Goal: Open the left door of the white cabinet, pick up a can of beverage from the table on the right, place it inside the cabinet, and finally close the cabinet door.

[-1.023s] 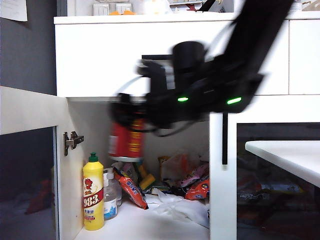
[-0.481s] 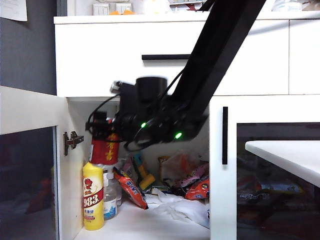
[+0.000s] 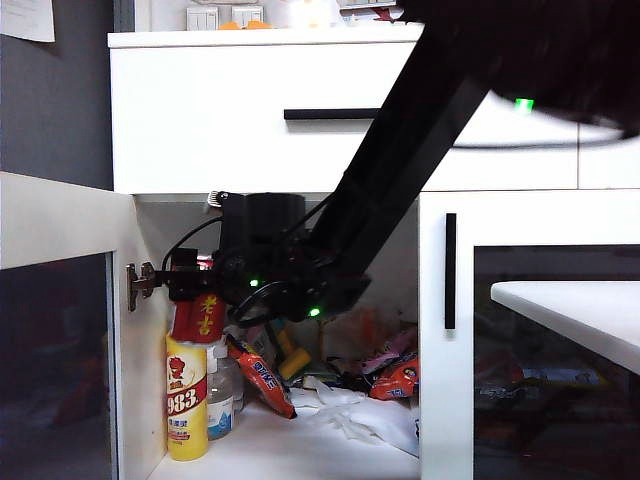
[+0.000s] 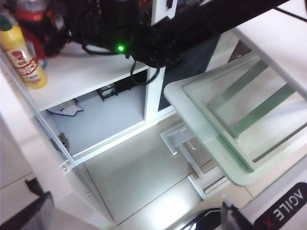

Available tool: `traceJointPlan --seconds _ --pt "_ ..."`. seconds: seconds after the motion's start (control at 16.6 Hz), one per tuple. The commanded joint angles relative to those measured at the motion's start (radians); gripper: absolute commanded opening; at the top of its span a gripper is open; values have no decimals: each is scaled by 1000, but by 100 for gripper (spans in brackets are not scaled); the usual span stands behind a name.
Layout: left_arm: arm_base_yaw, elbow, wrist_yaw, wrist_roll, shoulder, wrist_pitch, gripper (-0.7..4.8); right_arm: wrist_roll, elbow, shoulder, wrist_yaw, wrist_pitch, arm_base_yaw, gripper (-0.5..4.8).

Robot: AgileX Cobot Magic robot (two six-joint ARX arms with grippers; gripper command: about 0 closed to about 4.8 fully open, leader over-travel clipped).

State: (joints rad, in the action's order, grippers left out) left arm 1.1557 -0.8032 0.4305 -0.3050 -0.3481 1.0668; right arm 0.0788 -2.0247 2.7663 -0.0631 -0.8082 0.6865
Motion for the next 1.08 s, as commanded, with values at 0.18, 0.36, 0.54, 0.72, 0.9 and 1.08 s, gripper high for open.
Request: traceJointPlan --seconds 0.18,0.36,0.54,0.72,0.9,1.08 --pt "0 1 34 2 29 41 457 -2 -158 71 -77 49 -30 273" --pt "0 1 48 2 47 59 457 -15 -163 74 -195 49 -47 273" --pt "0 1 51 1 70 85 457 -32 -168 74 -231 51 -60 273" --pt "0 1 64 -2 71 91 457 -39 -167 74 -230 54 -59 273" --pt "0 1 67 1 71 90 457 -136 -169 72 -230 71 -39 273" --pt "0 1 64 1 79 92 458 -150 -169 74 -231 113 -31 273"
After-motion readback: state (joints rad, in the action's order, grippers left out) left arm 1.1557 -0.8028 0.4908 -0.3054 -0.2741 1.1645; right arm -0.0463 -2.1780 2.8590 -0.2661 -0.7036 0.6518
